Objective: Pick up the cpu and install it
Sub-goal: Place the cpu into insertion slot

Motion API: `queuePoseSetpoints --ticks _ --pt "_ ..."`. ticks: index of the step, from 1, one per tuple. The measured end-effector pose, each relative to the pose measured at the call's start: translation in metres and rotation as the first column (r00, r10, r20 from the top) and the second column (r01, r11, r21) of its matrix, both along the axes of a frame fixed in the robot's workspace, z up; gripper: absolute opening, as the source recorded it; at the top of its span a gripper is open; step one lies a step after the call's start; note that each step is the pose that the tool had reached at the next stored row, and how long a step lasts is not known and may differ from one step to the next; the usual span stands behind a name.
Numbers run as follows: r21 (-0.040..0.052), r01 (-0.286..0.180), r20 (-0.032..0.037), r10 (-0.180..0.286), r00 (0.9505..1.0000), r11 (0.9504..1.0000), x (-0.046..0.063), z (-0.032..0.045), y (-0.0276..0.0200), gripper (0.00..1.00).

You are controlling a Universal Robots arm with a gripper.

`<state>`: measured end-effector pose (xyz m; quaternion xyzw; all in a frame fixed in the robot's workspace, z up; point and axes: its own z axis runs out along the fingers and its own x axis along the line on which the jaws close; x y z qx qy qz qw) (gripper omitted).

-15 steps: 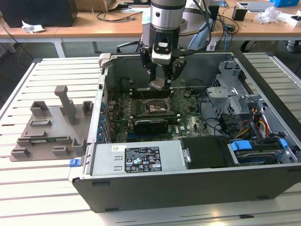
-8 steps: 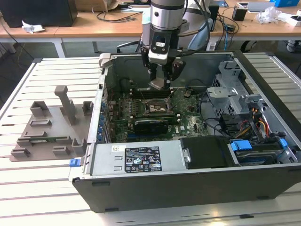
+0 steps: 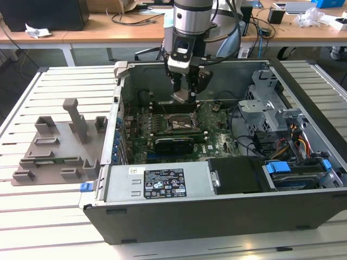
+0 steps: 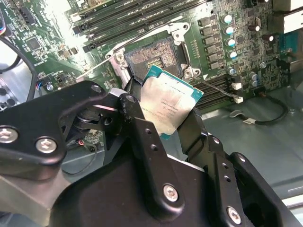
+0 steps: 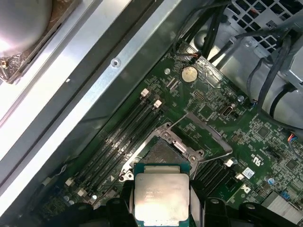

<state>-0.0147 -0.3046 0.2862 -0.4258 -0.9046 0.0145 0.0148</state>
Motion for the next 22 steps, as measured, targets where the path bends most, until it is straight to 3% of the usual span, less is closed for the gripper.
queuePoseSetpoints --ticks 8,22 --pt "-0.0001 0.052 0.0001 -0.052 0.9986 0.9986 0.0 0.0 0.0 0.55" --pt "-0.0002 0.143 0.0 -0.143 0.9898 0.9898 0.0 0.0 0.0 0.55"
